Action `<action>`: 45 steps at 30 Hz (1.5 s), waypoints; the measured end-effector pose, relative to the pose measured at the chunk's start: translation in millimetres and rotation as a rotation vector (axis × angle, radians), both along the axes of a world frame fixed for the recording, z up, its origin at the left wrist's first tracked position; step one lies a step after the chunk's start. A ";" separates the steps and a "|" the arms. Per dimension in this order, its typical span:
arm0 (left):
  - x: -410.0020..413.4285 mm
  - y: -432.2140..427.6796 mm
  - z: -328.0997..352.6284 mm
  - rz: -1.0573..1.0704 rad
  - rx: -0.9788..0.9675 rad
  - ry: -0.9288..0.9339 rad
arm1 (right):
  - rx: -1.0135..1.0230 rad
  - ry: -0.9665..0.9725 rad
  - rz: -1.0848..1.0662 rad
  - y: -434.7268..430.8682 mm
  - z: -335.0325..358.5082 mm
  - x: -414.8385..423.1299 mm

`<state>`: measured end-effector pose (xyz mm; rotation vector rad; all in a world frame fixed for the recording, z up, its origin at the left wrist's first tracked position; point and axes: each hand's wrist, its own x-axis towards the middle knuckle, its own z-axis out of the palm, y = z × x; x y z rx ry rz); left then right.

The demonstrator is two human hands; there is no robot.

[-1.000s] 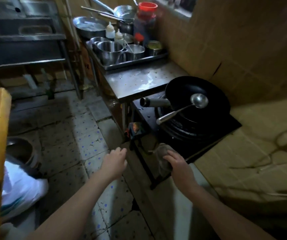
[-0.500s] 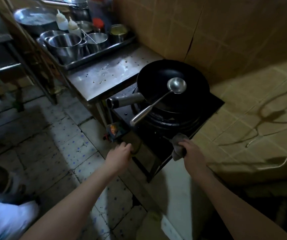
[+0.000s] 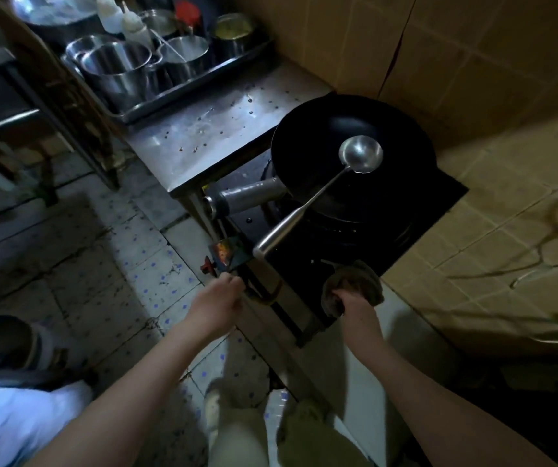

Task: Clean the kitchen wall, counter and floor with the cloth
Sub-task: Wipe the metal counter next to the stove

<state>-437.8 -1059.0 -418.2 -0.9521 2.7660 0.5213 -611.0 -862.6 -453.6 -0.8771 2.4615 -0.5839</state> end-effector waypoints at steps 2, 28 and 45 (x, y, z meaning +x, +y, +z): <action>-2.4 -15.9 0.6 -0.004 -0.033 0.017 | 0.034 0.029 -0.013 -9.1 -1.7 4.5; -52.6 -203.9 17.8 -0.539 -0.138 -0.101 | 0.097 -0.046 -0.626 -80.3 10.4 52.3; -93.4 -305.1 37.9 -0.584 -0.060 -0.060 | -0.226 -0.171 -0.888 -214.6 -7.9 76.8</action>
